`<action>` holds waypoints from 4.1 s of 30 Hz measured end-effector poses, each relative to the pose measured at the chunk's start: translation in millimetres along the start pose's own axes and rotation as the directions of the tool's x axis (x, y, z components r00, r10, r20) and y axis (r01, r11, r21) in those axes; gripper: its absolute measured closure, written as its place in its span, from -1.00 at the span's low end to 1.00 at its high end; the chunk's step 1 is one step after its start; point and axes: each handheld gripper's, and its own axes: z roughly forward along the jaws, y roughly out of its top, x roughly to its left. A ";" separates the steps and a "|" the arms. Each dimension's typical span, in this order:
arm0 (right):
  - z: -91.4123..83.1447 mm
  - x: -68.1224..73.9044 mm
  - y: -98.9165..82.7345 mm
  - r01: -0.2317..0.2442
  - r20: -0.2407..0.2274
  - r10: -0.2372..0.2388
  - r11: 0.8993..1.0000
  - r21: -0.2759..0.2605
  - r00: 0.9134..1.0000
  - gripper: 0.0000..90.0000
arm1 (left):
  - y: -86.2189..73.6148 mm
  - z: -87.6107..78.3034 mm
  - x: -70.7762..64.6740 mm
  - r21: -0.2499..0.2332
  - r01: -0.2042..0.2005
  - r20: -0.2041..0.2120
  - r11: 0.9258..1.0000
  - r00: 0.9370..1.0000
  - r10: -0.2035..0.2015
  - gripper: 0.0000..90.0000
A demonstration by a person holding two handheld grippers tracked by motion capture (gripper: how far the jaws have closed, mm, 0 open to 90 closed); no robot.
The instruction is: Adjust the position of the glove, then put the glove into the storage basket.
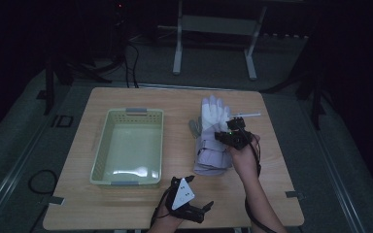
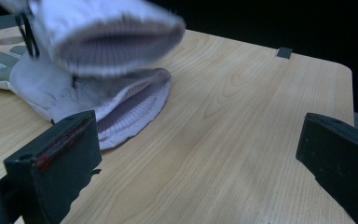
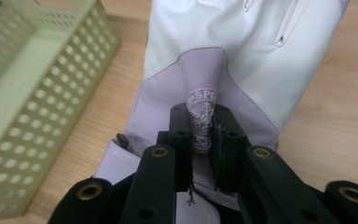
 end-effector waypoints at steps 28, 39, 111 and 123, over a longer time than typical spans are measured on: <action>40.4 -21.7 -27.3 0.024 0.088 -0.032 0.995 0.098 0.996 0.75 | 0.0 0.2 0.6 0.000 0.002 0.002 1.000 1.000 -0.002 -1.00; 14.6 -34.2 -22.5 0.077 0.023 -0.078 0.996 0.042 0.997 -0.05 | 0.2 0.7 1.7 0.004 0.009 0.008 1.000 1.000 -0.009 -1.00; 9.6 -111.2 -31.5 0.171 -0.069 -0.182 0.974 -0.146 0.981 -0.46 | 113.3 112.7 108.1 0.260 0.224 -0.190 0.939 0.966 -0.177 -0.66; 48.2 -108.6 -47.2 0.196 -0.100 -0.198 0.980 -0.033 0.975 -0.46 | 79.7 131.8 119.5 0.370 0.351 -0.215 0.860 0.933 -0.288 -0.51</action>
